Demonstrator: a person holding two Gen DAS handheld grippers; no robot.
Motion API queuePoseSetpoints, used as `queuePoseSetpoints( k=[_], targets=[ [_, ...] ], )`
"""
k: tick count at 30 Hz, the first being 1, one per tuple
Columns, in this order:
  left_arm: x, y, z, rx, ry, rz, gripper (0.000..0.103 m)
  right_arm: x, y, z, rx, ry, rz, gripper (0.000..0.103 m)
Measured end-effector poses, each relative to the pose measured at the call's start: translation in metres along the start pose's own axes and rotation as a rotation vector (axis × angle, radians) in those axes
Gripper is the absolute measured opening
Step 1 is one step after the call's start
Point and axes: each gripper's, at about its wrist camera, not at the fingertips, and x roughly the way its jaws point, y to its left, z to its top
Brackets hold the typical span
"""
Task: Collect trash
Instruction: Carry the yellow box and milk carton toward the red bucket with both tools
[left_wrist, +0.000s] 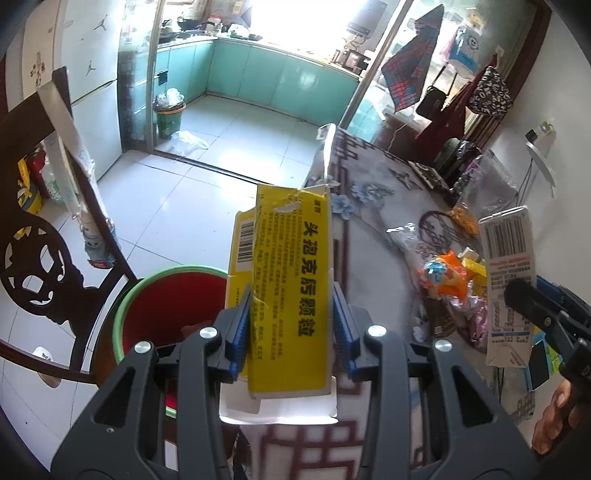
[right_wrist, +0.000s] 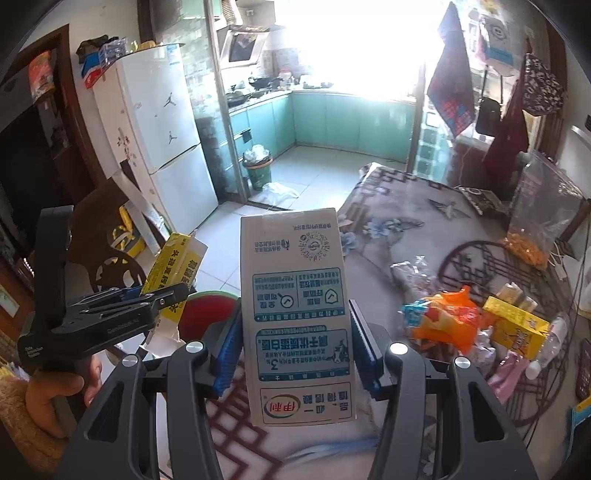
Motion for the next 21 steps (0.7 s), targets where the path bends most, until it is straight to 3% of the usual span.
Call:
queuePoseSetpoints(
  k=[21],
  targets=[
    [0.021,0.068,-0.003,-0.1,0.08,0.122,0.038,0.082,0.052,0.013,-0.052,0.134,0.134,0.051]
  ],
)
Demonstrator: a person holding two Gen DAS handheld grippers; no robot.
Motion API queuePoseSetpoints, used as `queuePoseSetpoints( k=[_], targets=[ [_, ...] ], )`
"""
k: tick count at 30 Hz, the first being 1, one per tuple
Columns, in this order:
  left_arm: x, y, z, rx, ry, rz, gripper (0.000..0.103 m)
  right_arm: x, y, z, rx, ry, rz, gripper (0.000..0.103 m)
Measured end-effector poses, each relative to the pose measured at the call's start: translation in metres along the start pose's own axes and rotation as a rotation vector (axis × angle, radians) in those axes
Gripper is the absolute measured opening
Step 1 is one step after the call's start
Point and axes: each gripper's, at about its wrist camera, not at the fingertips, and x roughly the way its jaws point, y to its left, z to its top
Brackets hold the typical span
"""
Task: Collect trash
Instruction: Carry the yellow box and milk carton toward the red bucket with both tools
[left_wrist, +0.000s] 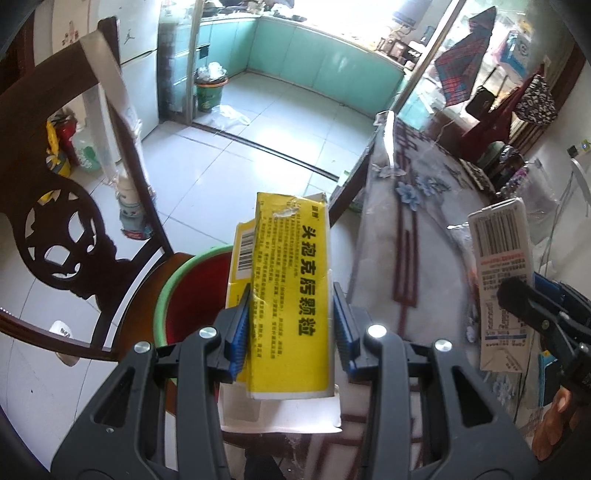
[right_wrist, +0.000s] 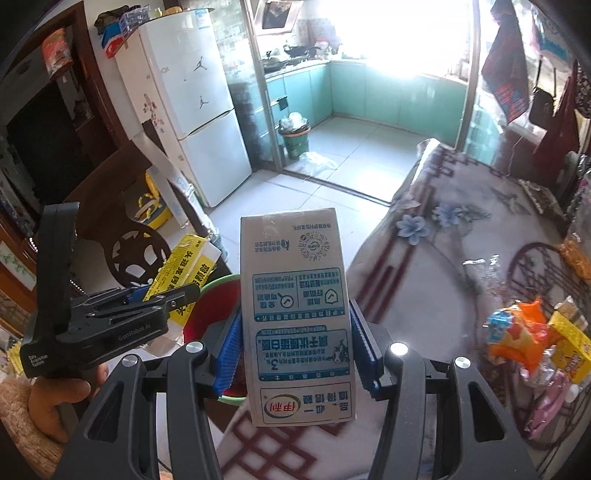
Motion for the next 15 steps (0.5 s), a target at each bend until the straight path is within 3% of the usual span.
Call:
queuePoseSetpoints(
  k=[15],
  targets=[
    [0.021,0.028,0.003,-0.066,0.054,0.044,0.038,0.041,0.026,0.011,-0.035,0.072,0.035,0.052]
  ],
)
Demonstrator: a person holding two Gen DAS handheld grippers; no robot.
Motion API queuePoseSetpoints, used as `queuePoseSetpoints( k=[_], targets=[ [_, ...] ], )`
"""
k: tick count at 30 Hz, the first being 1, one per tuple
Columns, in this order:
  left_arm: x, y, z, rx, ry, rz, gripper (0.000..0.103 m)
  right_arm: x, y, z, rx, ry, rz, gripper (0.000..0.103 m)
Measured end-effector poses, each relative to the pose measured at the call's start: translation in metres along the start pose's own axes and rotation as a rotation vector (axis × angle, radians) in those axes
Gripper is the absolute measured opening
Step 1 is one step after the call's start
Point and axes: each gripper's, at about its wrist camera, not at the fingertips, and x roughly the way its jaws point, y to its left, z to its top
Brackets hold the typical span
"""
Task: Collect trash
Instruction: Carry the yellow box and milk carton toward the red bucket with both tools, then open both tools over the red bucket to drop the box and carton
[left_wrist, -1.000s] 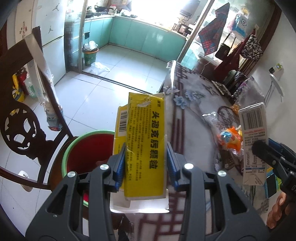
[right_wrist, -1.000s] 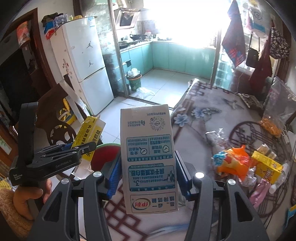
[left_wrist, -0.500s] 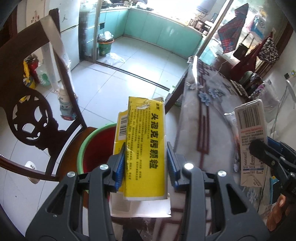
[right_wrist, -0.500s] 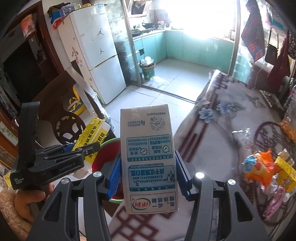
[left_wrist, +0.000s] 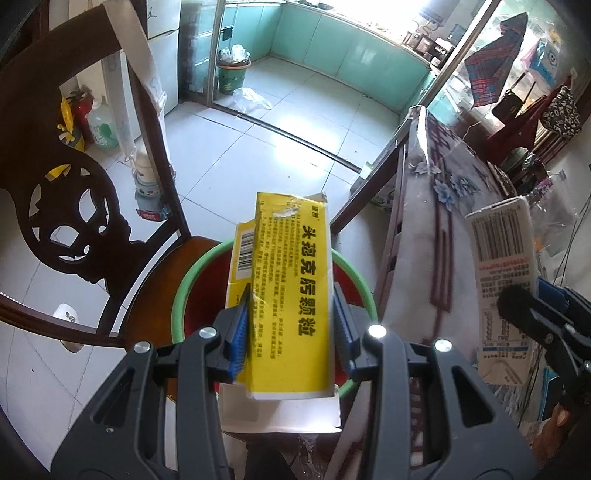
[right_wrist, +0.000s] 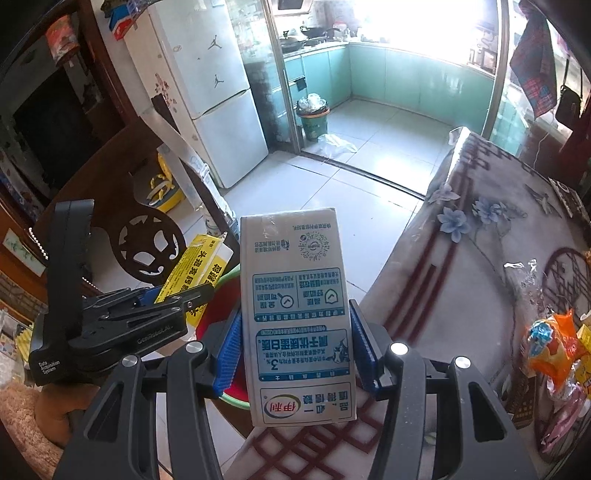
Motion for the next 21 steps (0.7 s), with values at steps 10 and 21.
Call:
queuePoseSetpoints(
  k=[10,21],
  targets=[
    [0.0086,0.0079,0.0014,-0.021,0.019,0.015,0.038,0.0083,0.0011,0.0037,-0.017,0.016,0.01,0.052],
    [0.0069,0.0104,-0.0016,-0.031,0.02,0.038,0.038,0.0099,0.0045,0.0046,-0.033,0.016,0.035,0.052]
  ],
)
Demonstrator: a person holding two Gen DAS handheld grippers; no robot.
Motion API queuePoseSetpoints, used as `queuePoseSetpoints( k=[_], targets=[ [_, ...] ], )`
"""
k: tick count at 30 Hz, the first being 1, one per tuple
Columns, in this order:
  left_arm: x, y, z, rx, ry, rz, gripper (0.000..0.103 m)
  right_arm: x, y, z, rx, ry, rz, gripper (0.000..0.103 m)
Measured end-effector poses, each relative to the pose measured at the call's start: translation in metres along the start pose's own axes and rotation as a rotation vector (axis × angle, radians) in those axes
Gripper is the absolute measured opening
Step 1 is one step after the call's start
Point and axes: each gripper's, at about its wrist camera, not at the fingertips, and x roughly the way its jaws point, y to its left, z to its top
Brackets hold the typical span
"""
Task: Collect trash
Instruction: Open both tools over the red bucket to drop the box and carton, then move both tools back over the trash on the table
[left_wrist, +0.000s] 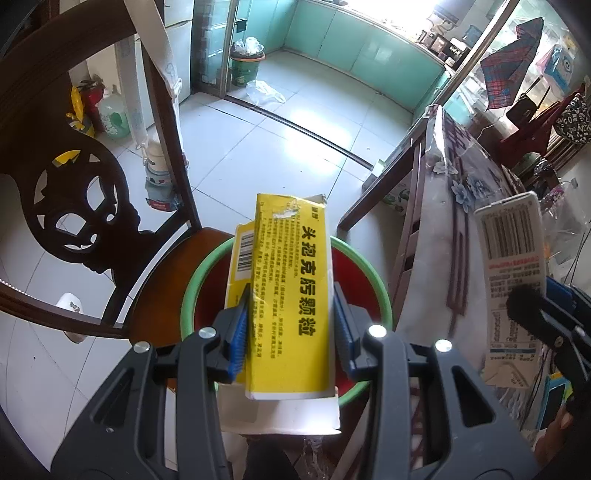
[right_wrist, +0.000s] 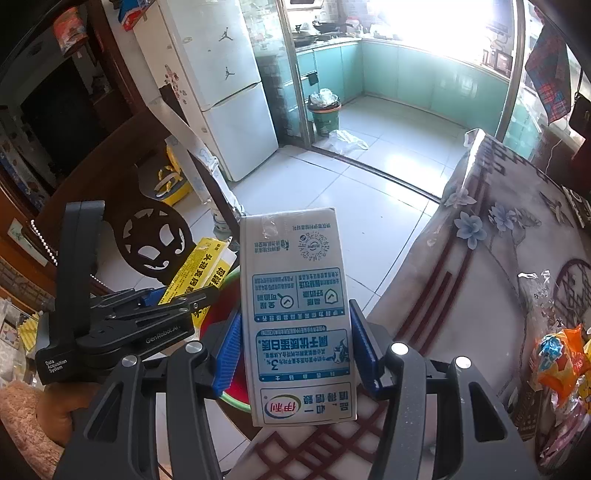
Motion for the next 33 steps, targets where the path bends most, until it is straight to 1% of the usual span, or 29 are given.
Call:
queuePoseSetpoints(
  k=[3,4,5,6,7,9,12,17,22,25,27,29,31,32,33],
  targets=[
    [-0.001,0.001,-0.002,-0.005,-0.003,0.009,0.038,-0.001,0.002,0.0,-0.002,-0.007,0.01,0.054],
    [-0.002,0.002,-0.002,-0.007,-0.005,0.012,0.041,-0.001,0.003,0.0,-0.003,-0.011,0.012,0.054],
    [-0.004,0.002,-0.003,-0.012,-0.01,0.015,0.052,-0.001,0.003,0.0,-0.004,-0.013,0.013,0.059],
    [-0.006,0.003,-0.003,-0.016,-0.016,0.019,0.059,-0.002,0.003,0.0,-0.004,-0.015,0.011,0.066],
    [-0.008,0.004,-0.004,-0.022,-0.025,0.021,0.069,-0.005,0.004,-0.001,-0.002,-0.032,0.006,0.073],
    [-0.013,0.005,-0.004,-0.032,-0.045,0.02,0.07,-0.009,0.004,-0.001,-0.005,-0.042,0.005,0.072],
    [-0.017,0.004,-0.005,-0.032,-0.052,0.023,0.07,-0.015,0.005,-0.002,-0.011,-0.054,-0.007,0.072],
    [-0.024,-0.003,-0.008,-0.022,-0.07,0.008,0.07,-0.03,0.003,-0.009,-0.006,-0.082,-0.023,0.072],
    [-0.033,-0.021,-0.013,0.015,-0.094,-0.026,0.07,-0.054,-0.014,-0.021,0.015,-0.114,-0.068,0.073],
    [-0.036,-0.038,-0.016,0.047,-0.102,-0.048,0.07,-0.074,-0.038,-0.033,0.052,-0.135,-0.114,0.076],
    [-0.038,-0.055,-0.019,0.075,-0.1,-0.07,0.07,-0.088,-0.058,-0.044,0.077,-0.144,-0.159,0.076],
    [-0.04,-0.072,-0.022,0.109,-0.102,-0.092,0.07,-0.102,-0.085,-0.057,0.099,-0.143,-0.223,0.076],
    [-0.042,-0.091,-0.027,0.147,-0.105,-0.113,0.072,-0.12,-0.123,-0.071,0.103,-0.117,-0.294,0.076],
    [-0.043,-0.1,-0.029,0.165,-0.105,-0.123,0.073,-0.125,-0.137,-0.073,0.097,-0.101,-0.315,0.076],
    [-0.045,-0.113,-0.032,0.191,-0.105,-0.138,0.073,-0.134,-0.163,-0.077,0.083,-0.067,-0.358,0.076]
  ],
)
